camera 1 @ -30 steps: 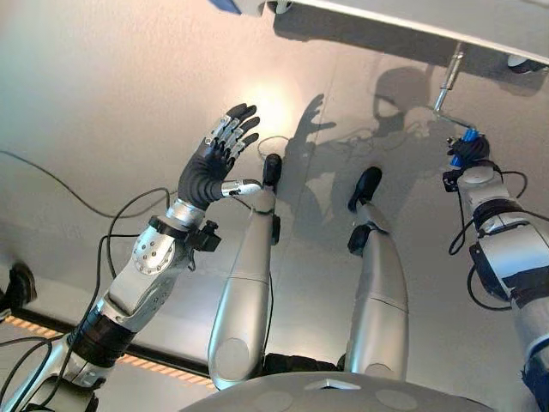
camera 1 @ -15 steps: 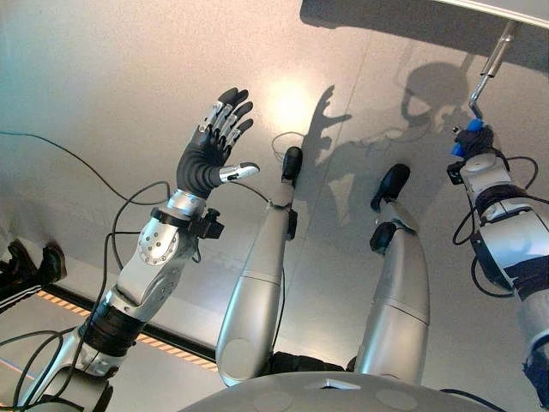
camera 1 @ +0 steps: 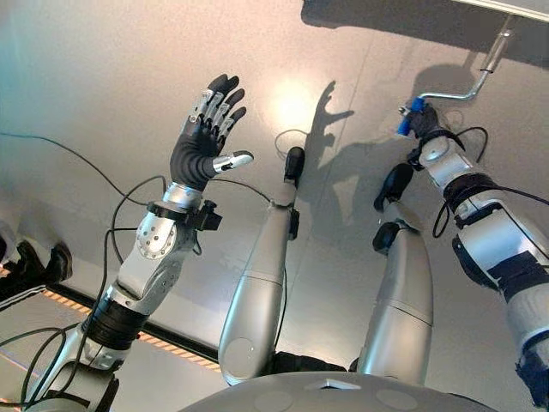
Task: Raise the hospital bed
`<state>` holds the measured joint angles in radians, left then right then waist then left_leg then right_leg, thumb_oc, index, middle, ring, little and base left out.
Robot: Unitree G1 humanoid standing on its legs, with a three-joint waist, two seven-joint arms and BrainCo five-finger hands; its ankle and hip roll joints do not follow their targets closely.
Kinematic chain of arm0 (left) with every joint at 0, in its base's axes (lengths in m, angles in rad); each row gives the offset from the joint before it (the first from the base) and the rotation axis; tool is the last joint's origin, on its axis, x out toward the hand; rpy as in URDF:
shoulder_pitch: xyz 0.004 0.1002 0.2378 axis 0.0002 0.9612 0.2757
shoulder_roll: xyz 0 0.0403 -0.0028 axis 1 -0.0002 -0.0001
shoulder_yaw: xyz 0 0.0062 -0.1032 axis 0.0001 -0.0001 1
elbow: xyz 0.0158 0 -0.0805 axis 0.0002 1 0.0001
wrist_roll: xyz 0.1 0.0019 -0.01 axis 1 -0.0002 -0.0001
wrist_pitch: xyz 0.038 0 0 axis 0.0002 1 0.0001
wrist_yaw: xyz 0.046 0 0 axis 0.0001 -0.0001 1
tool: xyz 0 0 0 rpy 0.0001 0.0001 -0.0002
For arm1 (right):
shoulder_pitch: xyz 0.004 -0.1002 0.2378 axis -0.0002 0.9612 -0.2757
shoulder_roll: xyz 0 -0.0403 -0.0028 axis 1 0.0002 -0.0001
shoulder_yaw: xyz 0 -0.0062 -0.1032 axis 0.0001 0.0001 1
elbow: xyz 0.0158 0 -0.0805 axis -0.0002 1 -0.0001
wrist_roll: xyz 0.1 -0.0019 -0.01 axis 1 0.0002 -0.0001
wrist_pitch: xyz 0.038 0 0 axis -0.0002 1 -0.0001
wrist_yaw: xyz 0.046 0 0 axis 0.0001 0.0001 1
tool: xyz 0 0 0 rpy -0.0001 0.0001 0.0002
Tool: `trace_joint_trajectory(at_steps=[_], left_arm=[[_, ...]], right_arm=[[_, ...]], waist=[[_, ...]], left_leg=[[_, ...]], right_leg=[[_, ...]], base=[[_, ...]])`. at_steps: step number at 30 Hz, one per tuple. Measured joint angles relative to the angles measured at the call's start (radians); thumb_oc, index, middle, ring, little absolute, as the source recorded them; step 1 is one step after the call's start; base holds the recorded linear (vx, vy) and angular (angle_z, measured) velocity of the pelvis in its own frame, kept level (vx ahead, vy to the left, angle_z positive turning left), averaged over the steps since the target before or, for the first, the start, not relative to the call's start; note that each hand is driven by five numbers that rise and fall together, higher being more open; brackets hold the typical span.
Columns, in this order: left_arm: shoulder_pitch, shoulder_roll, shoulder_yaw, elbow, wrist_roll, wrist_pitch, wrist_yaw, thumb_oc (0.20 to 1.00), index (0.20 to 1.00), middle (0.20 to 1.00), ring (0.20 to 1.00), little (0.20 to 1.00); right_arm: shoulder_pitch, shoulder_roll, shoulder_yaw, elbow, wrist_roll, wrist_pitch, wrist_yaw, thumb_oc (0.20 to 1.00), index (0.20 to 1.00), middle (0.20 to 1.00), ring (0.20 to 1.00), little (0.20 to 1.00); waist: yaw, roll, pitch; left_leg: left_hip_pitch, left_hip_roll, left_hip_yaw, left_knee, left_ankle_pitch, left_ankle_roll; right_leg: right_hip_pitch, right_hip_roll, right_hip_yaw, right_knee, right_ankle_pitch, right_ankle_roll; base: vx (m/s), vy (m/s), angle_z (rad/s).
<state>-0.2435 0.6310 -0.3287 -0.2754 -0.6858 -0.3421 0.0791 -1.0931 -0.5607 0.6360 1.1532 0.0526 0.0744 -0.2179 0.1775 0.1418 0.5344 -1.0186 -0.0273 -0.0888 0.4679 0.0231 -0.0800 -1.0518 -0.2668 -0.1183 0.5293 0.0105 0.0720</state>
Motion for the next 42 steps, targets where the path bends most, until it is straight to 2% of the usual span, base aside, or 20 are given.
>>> trace_joint_trajectory(at_steps=[1, 3, 5, 6, 7, 9, 10, 12, 15, 17, 19, 21, 22, 28, 32, 36, 40, 41, 42], left_arm=[[0.000, 0.000, -0.003, 0.000, -0.003, -0.001, -0.001, 1.000, 1.000, 1.000, 1.000, 1.000], [0.007, 0.002, -0.005, 0.001, -0.005, -0.012, -0.002, 1.000, 1.000, 1.000, 1.000, 1.000], [0.007, 0.005, -0.007, 0.001, -0.005, -0.024, -0.001, 1.000, 1.000, 1.000, 1.000, 1.000], [0.012, 0.007, -0.009, 0.001, -0.005, -0.029, 0.000, 1.000, 1.000, 1.000, 1.000, 1.000], [0.015, 0.008, -0.011, 0.007, -0.005, -0.030, 0.001, 1.000, 1.000, 1.000, 1.000, 1.000], [0.016, 0.007, -0.025, 0.005, -0.005, -0.037, 0.001, 1.000, 1.000, 1.000, 1.000, 1.000], [0.032, 0.008, -0.038, 0.007, -0.005, -0.042, 0.001, 1.000, 1.000, 1.000, 1.000, 1.000], [0.051, 0.015, -0.056, 0.012, -0.004, -0.040, -0.001, 1.000, 1.000, 1.000, 1.000, 1.000], [0.065, 0.026, -0.059, 0.016, -0.004, -0.039, -0.009, 1.000, 1.000, 1.000, 1.000, 1.000], [0.068, 0.023, -0.060, 0.021, -0.003, -0.038, -0.010, 1.000, 1.000, 1.000, 1.000, 1.000], [0.078, 0.022, -0.056, 0.019, -0.003, -0.039, -0.014, 1.000, 1.000, 1.000, 1.000, 1.000], [0.098, 0.022, -0.051, 0.017, -0.002, -0.038, -0.018, 1.000, 1.000, 1.000, 1.000, 1.000], [0.118, 0.022, -0.041, 0.015, -0.002, -0.039, -0.021, 1.000, 1.000, 1.000, 1.000, 1.000], [0.161, 0.029, 0.008, -0.024, -0.002, -0.039, -0.040, 1.000, 1.000, 1.000, 1.000, 1.000], [0.163, 0.062, 0.008, -0.025, -0.004, -0.039, -0.045, 1.000, 1.000, 1.000, 1.000, 1.000], [0.171, 0.102, 0.015, -0.027, -0.016, -0.039, -0.058, 1.000, 1.000, 1.000, 1.000, 1.000], [0.190, 0.132, -0.001, -0.034, -0.042, -0.037, -0.074, 1.000, 1.000, 1.000, 1.000, 1.000], [0.187, 0.132, -0.008, -0.036, -0.048, -0.035, -0.074, 1.000, 1.000, 1.000, 1.000, 1.000], [0.184, 0.133, -0.011, -0.042, -0.048, -0.035, -0.077, 1.000, 1.000, 1.000, 1.000, 1.000]], right_arm=[[0.005, 0.000, 0.000, -0.014, 0.001, -0.003, 0.000, 0.200, 0.200, 0.200, 0.200, 0.200], [0.089, -0.035, -0.017, -0.217, 0.073, -0.009, -0.012, 0.200, 0.200, 0.200, 0.200, 0.200], [0.204, -0.058, -0.077, -0.436, 0.150, -0.059, -0.040, 0.200, 0.200, 0.200, 0.200, 0.200], [0.301, -0.079, -0.127, -0.609, 0.185, -0.091, -0.054, 0.200, 0.200, 0.200, 0.200, 0.200], [0.340, -0.077, -0.145, -0.659, 0.200, -0.135, -0.060, 0.200, 0.200, 0.200, 0.200, 0.200], [0.398, -0.074, -0.190, -0.747, 0.226, -0.152, -0.061, 0.200, 0.200, 0.200, 0.200, 0.200], [0.464, -0.063, -0.228, -0.832, 0.248, -0.190, -0.071, 0.200, 0.200, 0.200, 0.200, 0.200], [0.542, -0.032, -0.273, -0.904, 0.264, -0.229, -0.080, 0.200, 0.200, 0.200, 0.200, 0.200], [0.624, -0.012, -0.327, -1.000, 0.275, -0.253, -0.086, 0.200, 0.200, 0.200, 0.200, 0.200], [0.646, 0.003, -0.353, -1.005, 0.275, -0.261, -0.086, 0.200, 0.200, 0.200, 0.200, 0.200], [0.685, 0.025, -0.390, -1.016, 0.278, -0.271, -0.093, 0.200, 0.200, 0.200, 0.200, 0.200], [0.709, 0.044, -0.413, -1.018, 0.277, -0.283, -0.104, 0.200, 0.200, 0.200, 0.200, 0.200], [0.718, 0.045, -0.417, -1.019, 0.276, -0.284, -0.113, 0.200, 0.200, 0.200, 0.200, 0.200], [0.783, 0.041, -0.470, -1.004, 0.271, -0.285, -0.121, 0.200, 0.200, 0.200, 0.200, 0.200], [0.775, 0.039, -0.472, -0.916, 0.251, -0.300, -0.123, 0.200, 0.200, 0.200, 0.200, 0.200], [0.670, 0.007, -0.456, -0.607, 0.254, -0.364, -0.116, 0.200, 0.200, 0.200, 0.200, 0.200], [0.545, -0.046, -0.385, -0.357, 0.297, -0.373, -0.063, 0.200, 0.200, 0.200, 0.200, 0.200], [0.428, -0.049, -0.305, -0.162, 0.296, -0.367, -0.044, 0.200, 0.200, 0.200, 0.200, 0.200], [0.401, -0.051, -0.301, -0.121, 0.296, -0.344, -0.037, 0.200, 0.200, 0.200, 0.200, 0.200]], waist=[[0.000, 0.000, 0.000], [-0.005, 0.000, 0.000], [-0.018, 0.001, 0.000], [-0.025, 0.001, 0.000], [-0.036, 0.001, 0.000], [-0.043, 0.002, -0.001], [-0.046, 0.003, -0.001], [-0.068, 0.003, -0.001], [-0.082, 0.000, 0.001], [-0.083, -0.001, 0.001], [-0.107, -0.003, 0.002], [-0.124, -0.009, 0.004], [-0.135, -0.022, 0.004], [-0.139, -0.076, 0.009], [-0.141, -0.097, 0.008], [-0.139, -0.140, 0.007], [-0.133, -0.164, 0.006], [-0.136, -0.165, 0.006], [-0.132, -0.165, 0.006]], left_leg=[[0.004, 0.002, 0.001, -0.001, 0.000, 0.000], [0.015, 0.008, 0.005, -0.006, -0.001, -0.004], [0.017, 0.014, 0.008, -0.008, -0.002, -0.007], [0.016, 0.016, 0.010, -0.013, -0.002, -0.007], [0.020, 0.020, 0.011, -0.015, -0.003, -0.008], [0.029, 0.024, 0.022, -0.027, -0.002, -0.009], [0.035, 0.027, 0.028, -0.036, -0.001, -0.009], [0.048, 0.033, 0.038, -0.042, -0.003, -0.010], [0.082, 0.045, 0.065, -0.061, -0.010, -0.004], [0.105, 0.045, 0.080, -0.066, -0.018, 0.000], [0.134, 0.052, 0.089, -0.081, -0.020, 0.004], [0.157, 0.052, 0.095, -0.095, -0.021, 0.006], [0.171, 0.055, 0.104, -0.104, -0.022, 0.008], [0.220, 0.066, 0.118, -0.133, -0.027, 0.008], [0.247, 0.066, 0.115, -0.139, -0.028, 0.008], [0.264, 0.065, 0.112, -0.135, -0.027, 0.009], [0.261, 0.058, 0.109, -0.139, -0.023, 0.015], [0.257, 0.057, 0.109, -0.137, -0.022, 0.016], [0.254, 0.056, 0.110, -0.136, -0.021, 0.018]], right_leg=[[0.000, 0.000, 0.001, 0.000, 0.001, -0.002], [0.004, 0.006, 0.003, -0.001, 0.001, -0.005], [0.004, 0.012, 0.004, -0.004, 0.001, -0.007], [0.004, 0.015, 0.004, -0.009, 0.001, -0.008], [0.006, 0.018, 0.005, -0.013, 0.003, -0.010], [0.006, 0.022, 0.011, -0.018, 0.003, -0.010], [0.009, 0.025, 0.014, -0.028, 0.007, -0.010], [0.019, 0.038, 0.025, -0.045, 0.015, -0.001], [0.049, 0.052, 0.046, -0.089, 0.037, 0.008], [0.074, 0.056, 0.057, -0.111, 0.044, 0.012], [0.102, 0.058, 0.060, -0.137, 0.053, 0.016], [0.126, 0.061, 0.065, -0.161, 0.060, 0.021], [0.134, 0.063, 0.070, -0.172, 0.063, 0.023], [0.182, 0.076, 0.080, -0.209, 0.067, 0.025], [0.215, 0.075, 0.080, -0.219, 0.067, 0.025], [0.238, 0.075, 0.081, -0.220, 0.067, 0.029], [0.248, 0.071, 0.079, -0.248, 0.079, 0.041], [0.253, 0.070, 0.079, -0.262, 0.088, 0.045], [0.252, 0.070, 0.079, -0.267, 0.093, 0.045]], base=[[0.00, 0.031, -0.11], [0.00, 0.023, -0.08], [0.00, -0.006, -0.05], [-0.01, -0.029, -0.07], [-0.01, -0.029, -0.09], [-0.01, -0.011, -0.08], [-0.01, 0.003, -0.12], [-0.01, -0.004, -0.17], [-0.01, -0.046, -0.21], [-0.01, -0.045, -0.18], [-0.01, -0.058, -0.14], [-0.01, -0.062, -0.09], [-0.01, -0.124, -0.12], [0.00, -0.098, -0.07], [0.01, -0.089, 0.03], [0.01, -0.065, 0.04], [0.02, -0.053, 0.03], [0.00, 0.000, 0.00], [0.00, 0.000, 0.00]])
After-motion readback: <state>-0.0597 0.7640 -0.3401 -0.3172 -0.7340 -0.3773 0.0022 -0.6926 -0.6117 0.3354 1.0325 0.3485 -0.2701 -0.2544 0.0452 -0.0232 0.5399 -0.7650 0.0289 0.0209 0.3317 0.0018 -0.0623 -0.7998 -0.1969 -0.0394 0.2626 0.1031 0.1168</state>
